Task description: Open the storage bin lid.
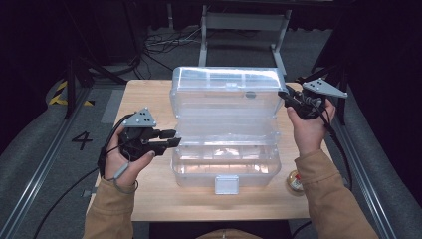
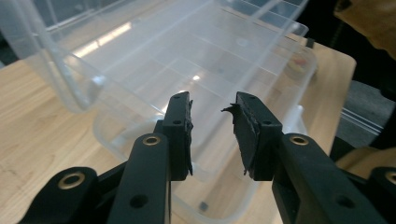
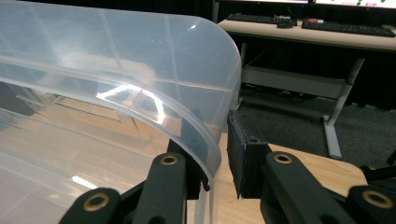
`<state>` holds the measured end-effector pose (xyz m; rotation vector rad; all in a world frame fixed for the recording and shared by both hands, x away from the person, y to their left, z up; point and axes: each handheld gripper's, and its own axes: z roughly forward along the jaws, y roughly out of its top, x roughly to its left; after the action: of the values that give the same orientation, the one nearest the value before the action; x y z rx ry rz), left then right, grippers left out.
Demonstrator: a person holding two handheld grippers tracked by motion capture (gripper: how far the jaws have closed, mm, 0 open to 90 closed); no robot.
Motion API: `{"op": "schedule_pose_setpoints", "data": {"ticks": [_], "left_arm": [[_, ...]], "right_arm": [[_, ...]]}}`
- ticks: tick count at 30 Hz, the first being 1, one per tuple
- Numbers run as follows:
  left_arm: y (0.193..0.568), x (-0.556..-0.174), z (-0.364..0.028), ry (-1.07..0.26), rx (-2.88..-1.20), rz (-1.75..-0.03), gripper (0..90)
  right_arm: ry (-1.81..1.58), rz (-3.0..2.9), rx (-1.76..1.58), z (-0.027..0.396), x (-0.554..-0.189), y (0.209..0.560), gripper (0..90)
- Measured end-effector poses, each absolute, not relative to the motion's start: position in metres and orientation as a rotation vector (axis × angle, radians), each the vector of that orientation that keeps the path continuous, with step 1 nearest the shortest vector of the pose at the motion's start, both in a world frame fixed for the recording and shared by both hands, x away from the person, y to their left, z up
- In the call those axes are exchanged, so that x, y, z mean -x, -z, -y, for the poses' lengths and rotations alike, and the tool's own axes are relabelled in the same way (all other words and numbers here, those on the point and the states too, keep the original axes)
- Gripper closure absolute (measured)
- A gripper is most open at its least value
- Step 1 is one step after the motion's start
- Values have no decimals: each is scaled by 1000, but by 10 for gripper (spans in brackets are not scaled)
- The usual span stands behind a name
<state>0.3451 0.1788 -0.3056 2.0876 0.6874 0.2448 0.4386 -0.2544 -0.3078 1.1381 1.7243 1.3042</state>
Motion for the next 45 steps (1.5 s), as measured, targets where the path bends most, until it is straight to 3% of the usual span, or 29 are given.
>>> {"op": "schedule_pose_setpoints", "data": {"ticks": [26,45], "left_arm": [[355,-347,-150,-43,-2287,-538,623],[404,-356,-127,85,-2370,-534,639]], "right_arm": [[-1311,-1780,-1167,258,-453,303,756],[-1319,-1792,-1173,259,-457,302,753]]}}
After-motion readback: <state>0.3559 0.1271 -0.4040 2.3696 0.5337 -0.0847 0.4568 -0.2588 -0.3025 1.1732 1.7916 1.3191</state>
